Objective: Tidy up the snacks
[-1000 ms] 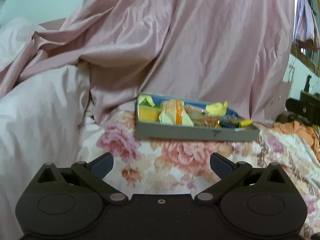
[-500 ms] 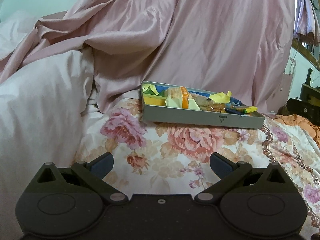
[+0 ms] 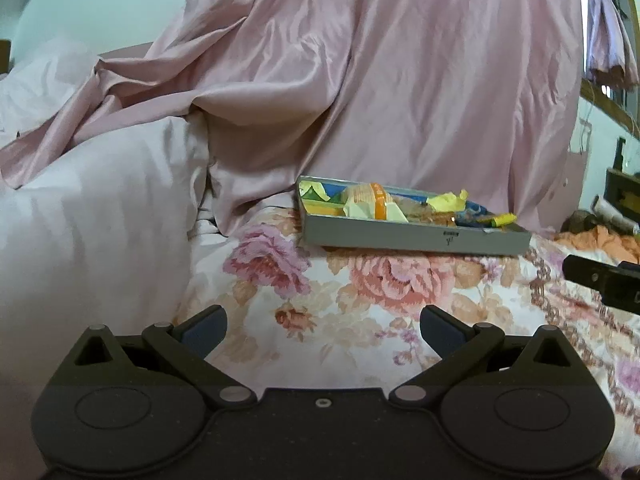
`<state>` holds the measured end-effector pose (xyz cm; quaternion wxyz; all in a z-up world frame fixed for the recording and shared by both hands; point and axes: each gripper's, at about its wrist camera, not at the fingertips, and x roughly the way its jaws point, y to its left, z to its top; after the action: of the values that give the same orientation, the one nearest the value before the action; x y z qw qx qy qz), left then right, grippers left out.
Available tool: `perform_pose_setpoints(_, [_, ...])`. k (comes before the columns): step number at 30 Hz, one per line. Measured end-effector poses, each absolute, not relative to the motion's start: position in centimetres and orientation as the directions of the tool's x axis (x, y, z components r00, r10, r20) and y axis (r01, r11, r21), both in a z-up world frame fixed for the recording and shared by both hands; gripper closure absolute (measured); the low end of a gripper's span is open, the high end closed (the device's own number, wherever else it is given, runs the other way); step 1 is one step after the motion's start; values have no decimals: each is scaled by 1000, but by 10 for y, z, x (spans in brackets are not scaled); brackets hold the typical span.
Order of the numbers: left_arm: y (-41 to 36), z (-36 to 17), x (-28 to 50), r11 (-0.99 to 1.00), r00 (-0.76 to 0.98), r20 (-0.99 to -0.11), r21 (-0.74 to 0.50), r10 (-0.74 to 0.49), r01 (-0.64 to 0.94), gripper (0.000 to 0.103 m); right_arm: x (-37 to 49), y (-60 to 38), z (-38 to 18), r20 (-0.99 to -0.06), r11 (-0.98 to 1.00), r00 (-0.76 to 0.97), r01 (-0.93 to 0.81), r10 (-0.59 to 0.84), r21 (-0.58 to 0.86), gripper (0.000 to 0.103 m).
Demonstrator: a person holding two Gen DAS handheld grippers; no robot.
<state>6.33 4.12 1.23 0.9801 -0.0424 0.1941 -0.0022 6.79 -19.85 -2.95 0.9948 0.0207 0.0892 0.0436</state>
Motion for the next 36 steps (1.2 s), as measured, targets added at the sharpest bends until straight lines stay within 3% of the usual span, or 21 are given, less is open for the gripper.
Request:
perform_pose_setpoints(14, [36, -6, 64, 997, 903, -425, -78, -54, 23, 1, 62, -190, -62, -275, 996, 958, -76, 86, 46, 0])
perform_pose_setpoints(36, [33, -18, 76, 995, 896, -438, -97, -73, 34, 1, 67, -183, -73, -272, 998, 960, -56, 59, 19, 0])
